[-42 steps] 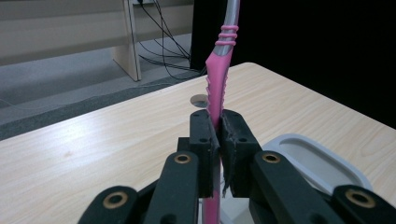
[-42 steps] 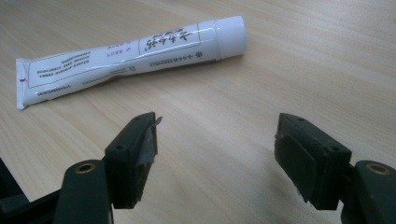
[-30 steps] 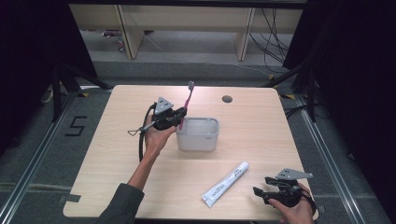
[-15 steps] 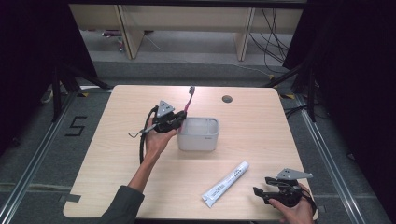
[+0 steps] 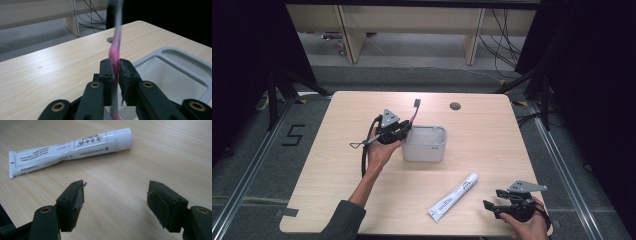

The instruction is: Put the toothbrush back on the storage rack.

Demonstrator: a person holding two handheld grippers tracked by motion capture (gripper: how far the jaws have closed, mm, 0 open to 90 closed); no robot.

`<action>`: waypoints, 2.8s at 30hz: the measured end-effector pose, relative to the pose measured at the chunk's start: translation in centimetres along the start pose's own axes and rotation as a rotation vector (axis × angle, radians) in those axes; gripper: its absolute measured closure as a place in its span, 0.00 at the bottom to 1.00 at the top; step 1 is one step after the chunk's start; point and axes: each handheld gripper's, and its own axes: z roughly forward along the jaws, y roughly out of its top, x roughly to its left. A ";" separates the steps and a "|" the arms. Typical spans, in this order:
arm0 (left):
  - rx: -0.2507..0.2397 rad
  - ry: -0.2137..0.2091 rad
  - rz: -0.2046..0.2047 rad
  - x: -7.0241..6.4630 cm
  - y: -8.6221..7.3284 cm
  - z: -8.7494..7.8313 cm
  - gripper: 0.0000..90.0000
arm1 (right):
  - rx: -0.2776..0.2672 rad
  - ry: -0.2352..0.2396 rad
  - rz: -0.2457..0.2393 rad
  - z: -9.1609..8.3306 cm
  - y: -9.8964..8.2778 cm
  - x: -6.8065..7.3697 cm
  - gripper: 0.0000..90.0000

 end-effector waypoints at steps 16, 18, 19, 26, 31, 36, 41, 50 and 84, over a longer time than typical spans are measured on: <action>0.059 0.039 -0.017 0.2 0.5 -2.0 0.60 | -0.005 -0.001 -0.023 0.0 0.0 -0.2 0.34; 0.069 0.041 -0.012 0.2 0.6 -2.2 0.58 | 0.003 0.001 0.005 0.0 0.0 0.0 0.34; 0.072 0.039 -0.012 0.2 0.6 -2.3 0.57 | 0.003 0.001 0.004 0.0 0.0 0.0 0.34; 0.089 0.019 -0.026 0.4 0.5 -2.9 0.51 | 0.000 0.001 0.005 -0.1 0.0 0.0 0.34; 0.091 0.011 -0.028 0.5 0.2 -3.7 0.47 | 0.001 0.000 0.005 -0.1 0.0 0.0 0.34; 0.099 0.007 -0.047 0.8 -0.1 -4.8 0.44 | 0.001 -0.002 0.004 -0.1 0.0 0.0 0.34; 0.117 -0.023 -0.047 0.8 -0.4 -6.1 0.39 | -0.002 -0.003 -0.001 0.0 0.0 0.0 0.34; 0.121 -0.028 -0.029 0.6 -1.1 -8.2 0.35 | 0.000 -0.013 -0.016 -0.1 0.1 0.0 0.34; 0.144 -0.082 0.007 -1.2 -6.4 -14.0 0.22 | 0.000 0.023 -0.020 0.2 0.1 0.0 0.34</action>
